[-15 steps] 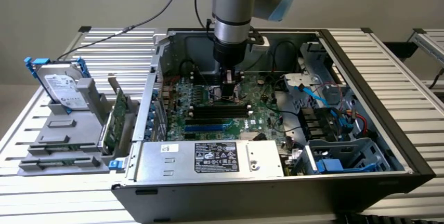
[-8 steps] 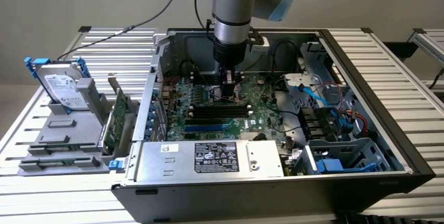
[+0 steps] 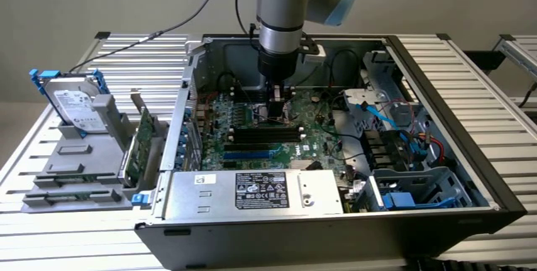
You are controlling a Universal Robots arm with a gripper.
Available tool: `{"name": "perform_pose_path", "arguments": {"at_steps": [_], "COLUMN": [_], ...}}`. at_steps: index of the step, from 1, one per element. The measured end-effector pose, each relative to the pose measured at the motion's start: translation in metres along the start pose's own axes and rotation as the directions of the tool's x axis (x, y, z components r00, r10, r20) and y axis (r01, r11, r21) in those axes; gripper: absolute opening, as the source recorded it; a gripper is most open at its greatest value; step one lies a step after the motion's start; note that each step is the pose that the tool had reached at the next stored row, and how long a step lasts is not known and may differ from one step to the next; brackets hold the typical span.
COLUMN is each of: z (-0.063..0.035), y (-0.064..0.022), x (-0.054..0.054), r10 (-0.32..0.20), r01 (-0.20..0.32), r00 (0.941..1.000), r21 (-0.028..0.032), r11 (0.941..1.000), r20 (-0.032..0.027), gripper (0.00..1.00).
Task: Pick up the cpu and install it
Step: 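Place the cpu into insertion slot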
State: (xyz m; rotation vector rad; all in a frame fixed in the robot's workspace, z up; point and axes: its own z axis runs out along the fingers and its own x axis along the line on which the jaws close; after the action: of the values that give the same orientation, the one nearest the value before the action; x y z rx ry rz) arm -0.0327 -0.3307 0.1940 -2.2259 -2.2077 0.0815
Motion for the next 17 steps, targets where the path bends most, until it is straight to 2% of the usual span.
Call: {"name": "perform_pose_path", "arguments": {"at_steps": [17], "z": [0.0016], "y": [0.0001], "x": [0.0001], "r10": [0.000], "r01": [0.000], "r00": [1.0000], "r21": [0.0000], "r11": [1.0000], "r20": [0.0001], "gripper": [0.55]}}
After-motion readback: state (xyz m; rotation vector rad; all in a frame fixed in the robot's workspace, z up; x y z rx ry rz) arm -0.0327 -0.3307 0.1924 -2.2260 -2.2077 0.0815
